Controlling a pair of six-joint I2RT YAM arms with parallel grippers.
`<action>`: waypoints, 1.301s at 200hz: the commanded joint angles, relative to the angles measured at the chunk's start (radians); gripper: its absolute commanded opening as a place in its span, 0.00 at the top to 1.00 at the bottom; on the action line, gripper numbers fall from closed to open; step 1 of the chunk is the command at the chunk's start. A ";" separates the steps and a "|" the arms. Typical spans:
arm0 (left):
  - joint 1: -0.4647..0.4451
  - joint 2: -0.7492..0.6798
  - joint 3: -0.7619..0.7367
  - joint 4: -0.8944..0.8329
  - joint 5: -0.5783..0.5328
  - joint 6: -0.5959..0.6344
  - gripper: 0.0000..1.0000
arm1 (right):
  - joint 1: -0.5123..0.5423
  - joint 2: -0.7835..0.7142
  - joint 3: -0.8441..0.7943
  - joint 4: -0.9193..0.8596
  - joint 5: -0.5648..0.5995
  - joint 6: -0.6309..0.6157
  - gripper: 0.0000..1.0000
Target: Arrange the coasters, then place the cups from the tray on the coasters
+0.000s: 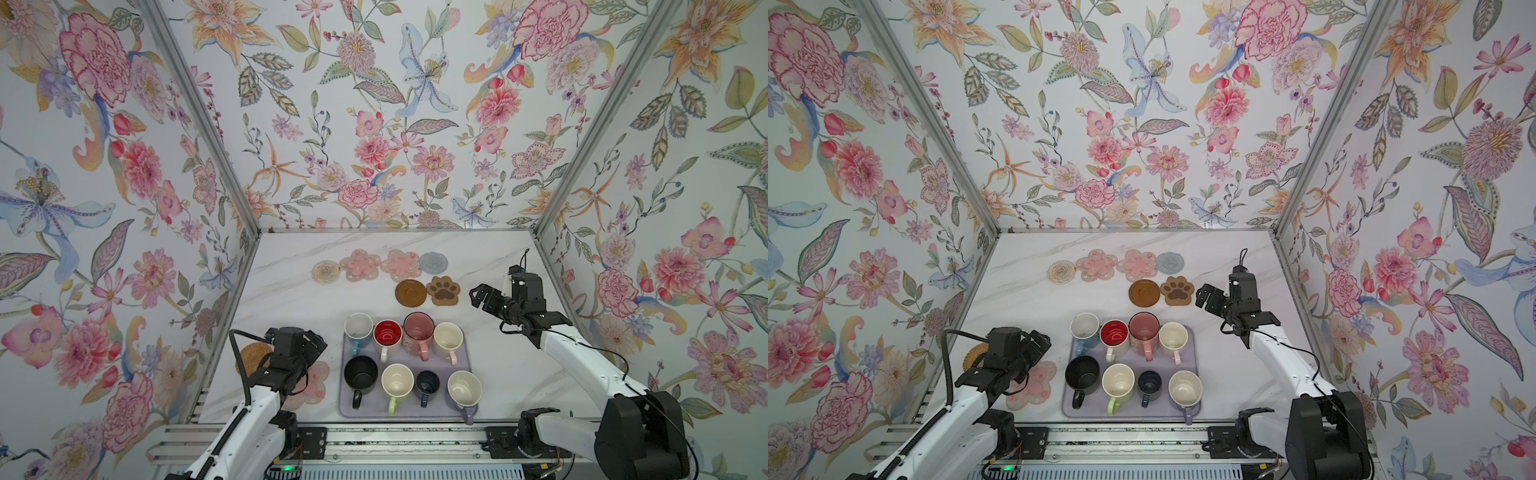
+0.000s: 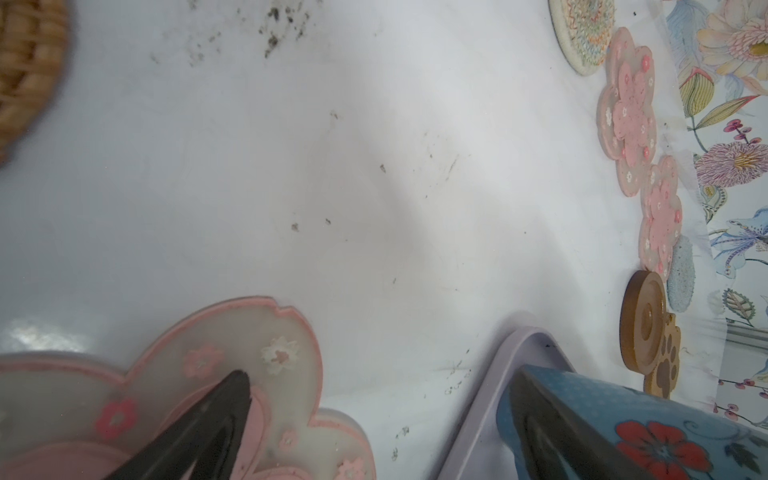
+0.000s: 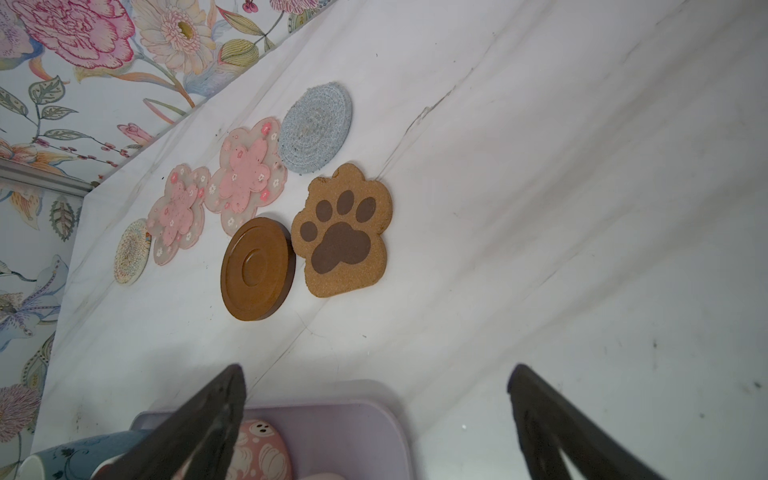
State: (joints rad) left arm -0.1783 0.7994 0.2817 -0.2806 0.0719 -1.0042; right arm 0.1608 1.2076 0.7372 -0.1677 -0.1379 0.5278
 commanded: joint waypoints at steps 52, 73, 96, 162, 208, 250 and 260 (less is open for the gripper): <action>-0.009 0.118 -0.074 0.164 0.028 -0.029 0.01 | -0.005 -0.029 -0.018 -0.015 0.006 -0.011 0.01; -0.010 0.145 -0.078 0.194 0.023 -0.028 0.01 | -0.005 -0.039 -0.021 -0.019 0.016 -0.012 0.01; -0.009 0.172 -0.081 0.231 0.002 -0.024 0.01 | -0.006 -0.040 -0.019 -0.021 0.015 -0.011 0.01; -0.007 0.304 -0.056 0.344 -0.038 0.004 0.01 | -0.005 -0.079 -0.019 -0.047 0.025 -0.011 0.01; -0.007 0.409 0.009 0.409 -0.046 0.022 0.01 | -0.007 -0.113 -0.018 -0.073 0.039 -0.018 0.01; 0.012 0.488 0.081 0.443 -0.040 0.048 0.01 | -0.007 -0.135 -0.010 -0.093 0.049 -0.020 0.01; 0.017 0.502 0.100 0.447 -0.035 0.058 0.01 | -0.008 -0.140 -0.010 -0.096 0.055 -0.023 0.01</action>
State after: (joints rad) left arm -0.1837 1.2205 0.3607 0.1608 0.0078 -0.9817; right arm 0.1608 1.0901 0.7261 -0.2302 -0.1108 0.5278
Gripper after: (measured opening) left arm 0.989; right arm 0.992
